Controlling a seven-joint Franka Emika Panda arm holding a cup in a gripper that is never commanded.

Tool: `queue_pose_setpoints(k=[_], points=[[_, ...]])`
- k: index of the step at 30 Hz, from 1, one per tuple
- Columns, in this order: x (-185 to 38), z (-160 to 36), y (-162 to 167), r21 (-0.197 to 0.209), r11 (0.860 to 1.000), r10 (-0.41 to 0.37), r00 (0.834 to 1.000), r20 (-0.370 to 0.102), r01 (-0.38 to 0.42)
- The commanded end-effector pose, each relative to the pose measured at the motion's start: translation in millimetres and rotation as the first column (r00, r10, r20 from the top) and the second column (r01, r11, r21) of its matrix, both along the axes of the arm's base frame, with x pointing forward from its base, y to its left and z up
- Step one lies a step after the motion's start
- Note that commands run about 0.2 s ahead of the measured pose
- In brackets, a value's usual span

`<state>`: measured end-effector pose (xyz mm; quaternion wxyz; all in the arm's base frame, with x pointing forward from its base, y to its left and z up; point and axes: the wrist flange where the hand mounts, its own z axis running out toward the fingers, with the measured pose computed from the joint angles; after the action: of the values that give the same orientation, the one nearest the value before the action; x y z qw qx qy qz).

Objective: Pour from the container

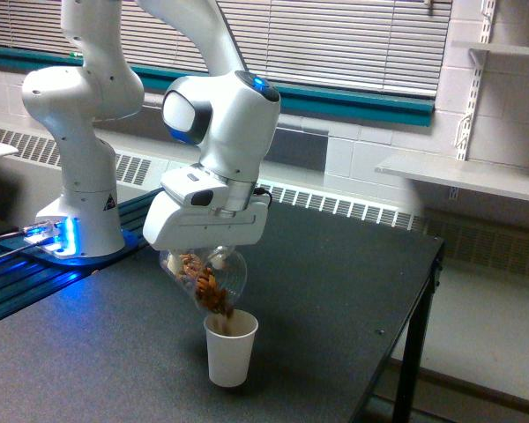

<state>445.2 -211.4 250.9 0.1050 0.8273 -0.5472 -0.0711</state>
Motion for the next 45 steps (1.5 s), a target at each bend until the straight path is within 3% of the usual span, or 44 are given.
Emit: queue_pose_setpoints(k=[1,24,45], points=[[2.1,2.9,-1.4,0.003,1.000,0.000,1.000,0.001,0.000],[1.6,-0.6,-1.6,0.039,0.999,-0.004,1.000,-0.024,0.005],[7.7,1.7,-9.1,0.041,0.999,-0.012,0.999,-0.034,0.013]])
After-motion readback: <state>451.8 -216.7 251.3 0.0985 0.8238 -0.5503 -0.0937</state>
